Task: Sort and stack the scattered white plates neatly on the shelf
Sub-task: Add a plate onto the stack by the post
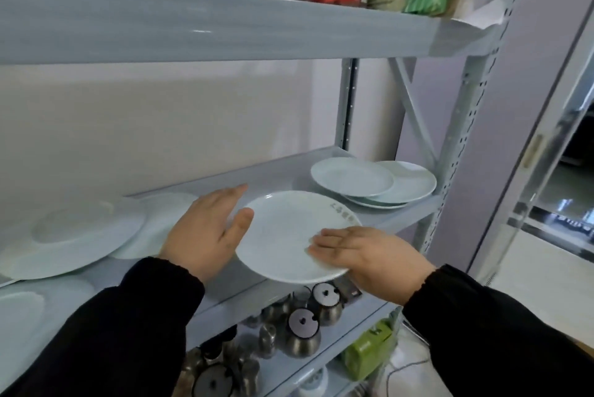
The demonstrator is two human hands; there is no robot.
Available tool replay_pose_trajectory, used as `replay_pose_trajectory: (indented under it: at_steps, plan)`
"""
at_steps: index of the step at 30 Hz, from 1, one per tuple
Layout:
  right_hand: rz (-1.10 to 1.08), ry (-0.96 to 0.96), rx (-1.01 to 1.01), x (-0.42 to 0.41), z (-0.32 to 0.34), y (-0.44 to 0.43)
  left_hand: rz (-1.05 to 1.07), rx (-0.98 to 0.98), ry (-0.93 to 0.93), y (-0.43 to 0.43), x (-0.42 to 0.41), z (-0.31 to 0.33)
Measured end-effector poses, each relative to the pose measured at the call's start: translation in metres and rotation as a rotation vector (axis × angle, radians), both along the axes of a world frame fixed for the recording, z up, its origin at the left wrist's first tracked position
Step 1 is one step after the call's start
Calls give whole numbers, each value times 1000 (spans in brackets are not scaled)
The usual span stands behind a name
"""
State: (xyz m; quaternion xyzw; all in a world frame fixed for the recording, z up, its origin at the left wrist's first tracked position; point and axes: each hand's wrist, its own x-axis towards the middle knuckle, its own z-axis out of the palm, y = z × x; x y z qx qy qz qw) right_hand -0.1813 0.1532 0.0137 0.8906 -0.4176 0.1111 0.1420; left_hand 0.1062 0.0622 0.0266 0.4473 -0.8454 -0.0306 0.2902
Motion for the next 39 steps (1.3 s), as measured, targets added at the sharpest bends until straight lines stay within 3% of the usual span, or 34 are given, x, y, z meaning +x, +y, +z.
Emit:
replay_pose_trajectory:
  at_steps: [4, 9, 12, 16, 20, 25, 39]
  plan:
    - [-99, -85, -149, -60, 28, -2, 18, 21, 60, -20, -33, -3]
    - [-317, -72, -241, -124, 39, -26, 49, 38, -57, -35, -80, -11]
    - [-422, -11, -166, -153, 40, -47, 66, 14, -125, -46, -108, -18]
    - [-549, 99, 97, -171, 40, -68, 62, 3, -140, -61, -131, -23]
    - [-583, 154, 166, -179, 35, -80, 48, 19, -160, -72, -145, -26]
    - [-693, 43, 295, -184, 28, -81, 37, -3, -203, -76, -147, -30]
    - [-711, -20, 241, -165, 19, -75, -10, 3, -224, -72, -145, -32]
